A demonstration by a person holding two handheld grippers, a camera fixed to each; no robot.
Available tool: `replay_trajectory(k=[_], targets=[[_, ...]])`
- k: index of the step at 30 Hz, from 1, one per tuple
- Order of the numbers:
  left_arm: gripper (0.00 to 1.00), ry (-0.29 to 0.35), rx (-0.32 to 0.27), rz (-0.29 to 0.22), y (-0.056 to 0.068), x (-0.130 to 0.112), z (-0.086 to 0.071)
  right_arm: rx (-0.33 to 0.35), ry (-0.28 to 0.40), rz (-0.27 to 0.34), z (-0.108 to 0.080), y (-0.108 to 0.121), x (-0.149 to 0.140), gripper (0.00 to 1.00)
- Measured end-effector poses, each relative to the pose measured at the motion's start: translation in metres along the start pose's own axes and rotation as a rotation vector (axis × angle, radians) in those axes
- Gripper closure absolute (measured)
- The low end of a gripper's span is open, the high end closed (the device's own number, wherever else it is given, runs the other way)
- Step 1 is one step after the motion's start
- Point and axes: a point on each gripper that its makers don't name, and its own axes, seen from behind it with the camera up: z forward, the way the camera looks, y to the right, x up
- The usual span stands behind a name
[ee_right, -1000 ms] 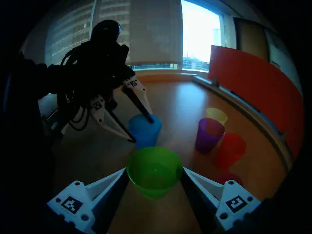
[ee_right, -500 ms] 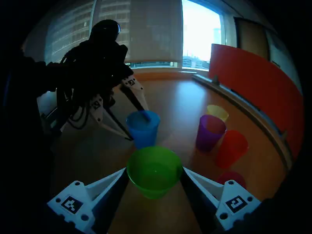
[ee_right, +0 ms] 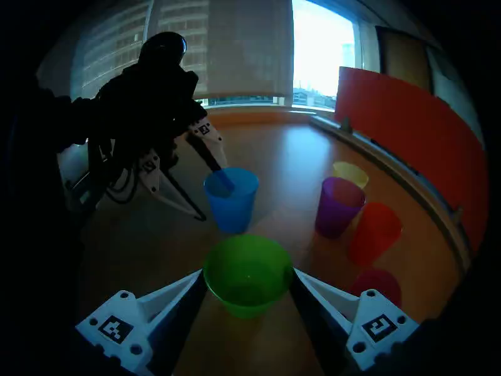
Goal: Pour water
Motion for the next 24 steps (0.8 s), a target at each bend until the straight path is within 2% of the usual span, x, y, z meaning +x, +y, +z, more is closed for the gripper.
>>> replay_trajectory(k=[24], targets=[[0.14,0.003,0.030,-0.030,0.010,-0.013,-0.021,-0.027,-0.001,0.013,-0.006,0.002,-0.010,0.07]])
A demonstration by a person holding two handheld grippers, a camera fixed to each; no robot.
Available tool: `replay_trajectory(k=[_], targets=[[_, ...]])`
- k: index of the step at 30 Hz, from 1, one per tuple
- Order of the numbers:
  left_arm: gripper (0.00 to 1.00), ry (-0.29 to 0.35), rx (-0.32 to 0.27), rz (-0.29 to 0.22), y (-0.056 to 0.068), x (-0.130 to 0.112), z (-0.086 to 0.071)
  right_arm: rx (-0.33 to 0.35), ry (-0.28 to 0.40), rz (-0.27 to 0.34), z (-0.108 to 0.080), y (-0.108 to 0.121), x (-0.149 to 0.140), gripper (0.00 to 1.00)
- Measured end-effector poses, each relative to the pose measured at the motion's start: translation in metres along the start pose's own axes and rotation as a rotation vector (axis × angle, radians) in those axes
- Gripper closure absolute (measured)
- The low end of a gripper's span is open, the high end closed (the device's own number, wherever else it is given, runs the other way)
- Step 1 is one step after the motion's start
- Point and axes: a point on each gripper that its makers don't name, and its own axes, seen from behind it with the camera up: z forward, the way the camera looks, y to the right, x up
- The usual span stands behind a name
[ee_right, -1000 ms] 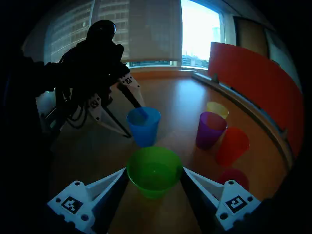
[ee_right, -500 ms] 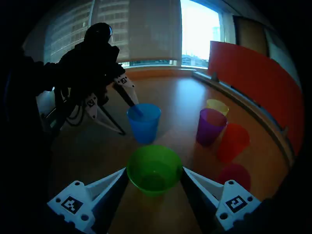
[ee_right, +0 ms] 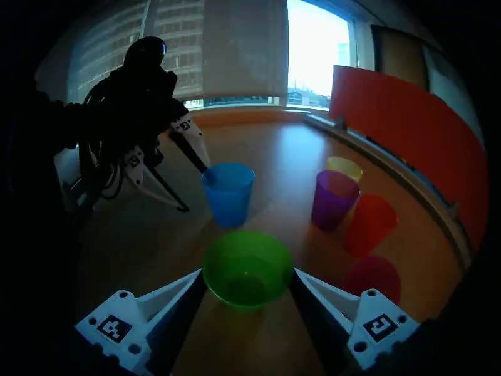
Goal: Pour water
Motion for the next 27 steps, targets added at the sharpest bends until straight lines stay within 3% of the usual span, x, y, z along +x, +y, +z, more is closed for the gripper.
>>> replay_trajectory(k=[13,27], targets=[[0.14,0.003,0.026,-0.017,-0.003,-0.007,-0.011,-0.020,-0.025,0.009,-0.005,0.000,-0.015,0.07],[0.14,0.022,0.076,-0.051,-0.008,-0.012,-0.029,-0.068,-0.037,0.025,-0.030,-0.002,-0.032,0.07]])
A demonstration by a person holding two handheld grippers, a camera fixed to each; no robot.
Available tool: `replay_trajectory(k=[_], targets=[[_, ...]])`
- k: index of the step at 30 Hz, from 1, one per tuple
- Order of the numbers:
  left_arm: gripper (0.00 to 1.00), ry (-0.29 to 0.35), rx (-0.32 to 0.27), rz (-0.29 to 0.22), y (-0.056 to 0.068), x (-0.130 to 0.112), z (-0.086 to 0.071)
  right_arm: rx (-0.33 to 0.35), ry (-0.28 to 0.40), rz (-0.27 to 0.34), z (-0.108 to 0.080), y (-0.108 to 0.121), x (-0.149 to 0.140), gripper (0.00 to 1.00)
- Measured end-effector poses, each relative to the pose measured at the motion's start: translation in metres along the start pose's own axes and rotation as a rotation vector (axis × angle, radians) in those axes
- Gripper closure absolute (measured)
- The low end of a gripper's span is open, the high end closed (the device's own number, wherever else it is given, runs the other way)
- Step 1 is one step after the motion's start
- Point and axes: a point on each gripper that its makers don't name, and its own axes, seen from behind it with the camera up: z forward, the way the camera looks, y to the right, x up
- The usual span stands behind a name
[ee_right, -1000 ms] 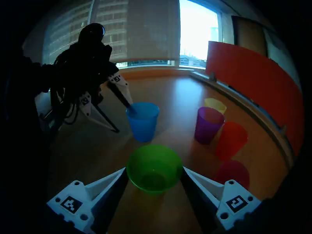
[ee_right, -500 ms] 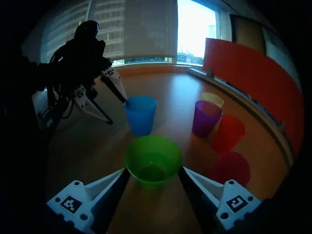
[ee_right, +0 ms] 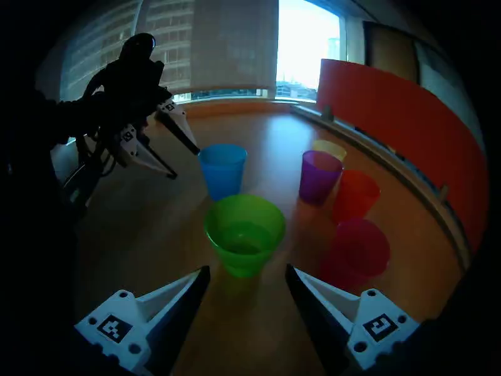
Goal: Pour water
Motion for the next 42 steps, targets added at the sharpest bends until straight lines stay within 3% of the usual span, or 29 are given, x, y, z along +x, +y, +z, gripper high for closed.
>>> replay_trajectory(k=[11,29,38,42], targets=[[0.14,0.031,0.060,-0.053,-0.013,-0.003,-0.017,-0.035,0.007,0.027,-0.024,-0.004,-0.007,0.07],[0.14,0.110,0.146,-0.156,-0.039,0.009,-0.049,-0.119,0.005,0.153,-0.069,-0.002,-0.013,0.06],[0.14,0.168,0.208,-0.171,-0.051,0.025,-0.067,-0.213,0.021,0.168,-0.095,0.010,-0.009,0.07],[0.14,0.193,0.234,-0.193,-0.056,0.029,-0.072,-0.247,0.040,0.203,-0.106,0.015,-0.008,0.07]])
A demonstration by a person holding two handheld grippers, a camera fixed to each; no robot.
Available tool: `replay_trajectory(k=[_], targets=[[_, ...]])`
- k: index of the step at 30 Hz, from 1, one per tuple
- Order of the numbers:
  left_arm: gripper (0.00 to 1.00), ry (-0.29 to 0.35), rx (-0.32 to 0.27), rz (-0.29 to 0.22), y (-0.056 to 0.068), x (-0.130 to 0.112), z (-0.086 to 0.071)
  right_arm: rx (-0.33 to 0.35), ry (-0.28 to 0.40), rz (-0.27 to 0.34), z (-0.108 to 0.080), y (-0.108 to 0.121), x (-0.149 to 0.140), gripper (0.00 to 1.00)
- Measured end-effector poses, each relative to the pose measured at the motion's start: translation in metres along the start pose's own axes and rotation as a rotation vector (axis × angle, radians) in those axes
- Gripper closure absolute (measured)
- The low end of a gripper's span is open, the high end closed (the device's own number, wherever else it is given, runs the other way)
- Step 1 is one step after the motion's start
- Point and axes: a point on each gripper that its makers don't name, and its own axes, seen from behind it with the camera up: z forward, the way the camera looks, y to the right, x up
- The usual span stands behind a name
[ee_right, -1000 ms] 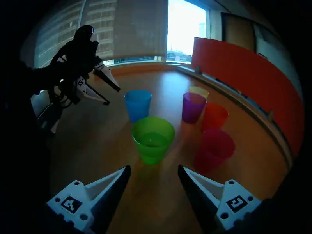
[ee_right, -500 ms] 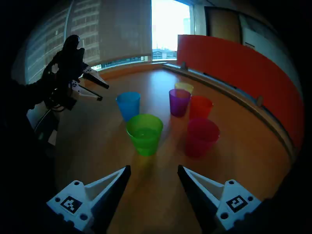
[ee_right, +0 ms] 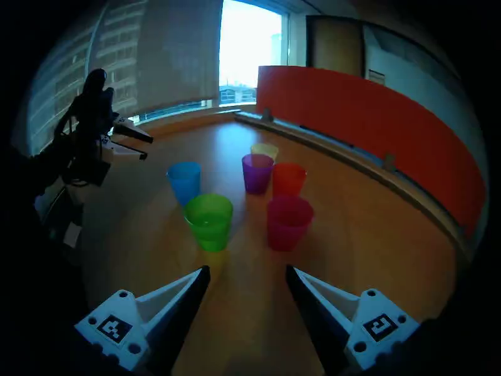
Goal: Pour water
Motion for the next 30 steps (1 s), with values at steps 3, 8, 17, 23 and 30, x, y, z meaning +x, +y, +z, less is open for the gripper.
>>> replay_trajectory(k=[3,8,17,23,30], targets=[[0.14,0.016,0.021,-0.020,-0.005,0.003,-0.002,-0.019,0.010,0.028,-0.006,0.003,0.001,0.07],[0.14,0.049,0.067,-0.060,-0.019,0.010,-0.005,-0.071,0.049,0.058,-0.014,0.014,0.008,0.07],[0.14,0.159,0.144,-0.123,-0.037,0.034,-0.009,-0.209,0.167,0.079,-0.030,0.038,0.026,0.07],[0.14,0.224,0.207,-0.158,-0.047,0.044,-0.013,-0.307,0.217,0.073,-0.041,0.055,0.032,0.07],[0.14,0.319,0.252,-0.181,-0.050,0.063,-0.028,-0.420,0.327,0.105,-0.060,0.077,0.052,0.07]])
